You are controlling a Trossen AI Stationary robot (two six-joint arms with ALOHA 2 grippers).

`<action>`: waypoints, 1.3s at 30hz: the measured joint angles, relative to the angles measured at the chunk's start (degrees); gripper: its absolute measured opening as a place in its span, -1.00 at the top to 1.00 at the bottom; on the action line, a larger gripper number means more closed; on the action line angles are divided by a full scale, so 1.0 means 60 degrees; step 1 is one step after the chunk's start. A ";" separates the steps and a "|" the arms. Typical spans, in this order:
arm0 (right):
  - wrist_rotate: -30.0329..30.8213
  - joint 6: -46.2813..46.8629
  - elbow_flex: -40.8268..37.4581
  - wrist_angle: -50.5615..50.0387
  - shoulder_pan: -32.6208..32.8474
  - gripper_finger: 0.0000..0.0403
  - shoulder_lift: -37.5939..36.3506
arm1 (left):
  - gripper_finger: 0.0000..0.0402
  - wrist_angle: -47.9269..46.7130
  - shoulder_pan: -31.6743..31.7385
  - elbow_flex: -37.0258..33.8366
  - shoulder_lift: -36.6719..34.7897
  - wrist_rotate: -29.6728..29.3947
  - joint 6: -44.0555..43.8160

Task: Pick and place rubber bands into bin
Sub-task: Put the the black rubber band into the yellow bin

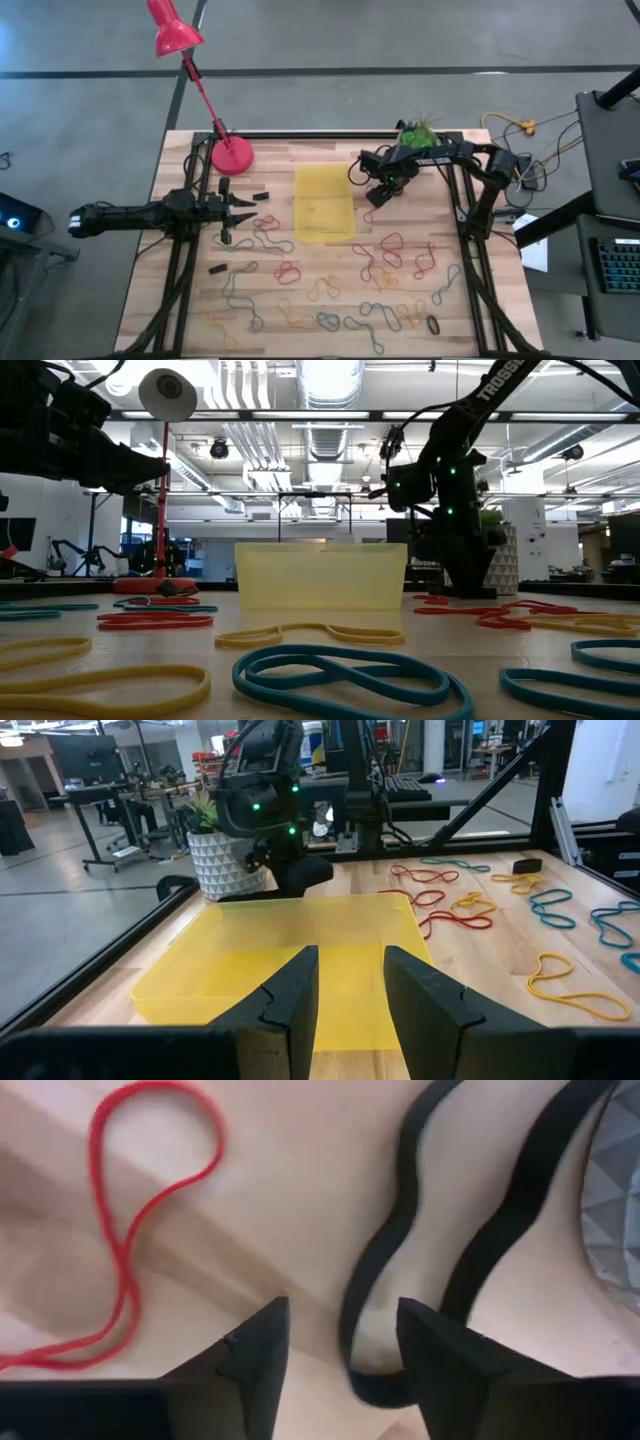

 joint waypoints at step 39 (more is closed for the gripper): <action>-0.1803 0.1397 0.3785 0.2369 0.2475 0.81 -0.1335 | 0.50 0.0004 -0.0001 0.0001 0.0025 -0.0001 0.0000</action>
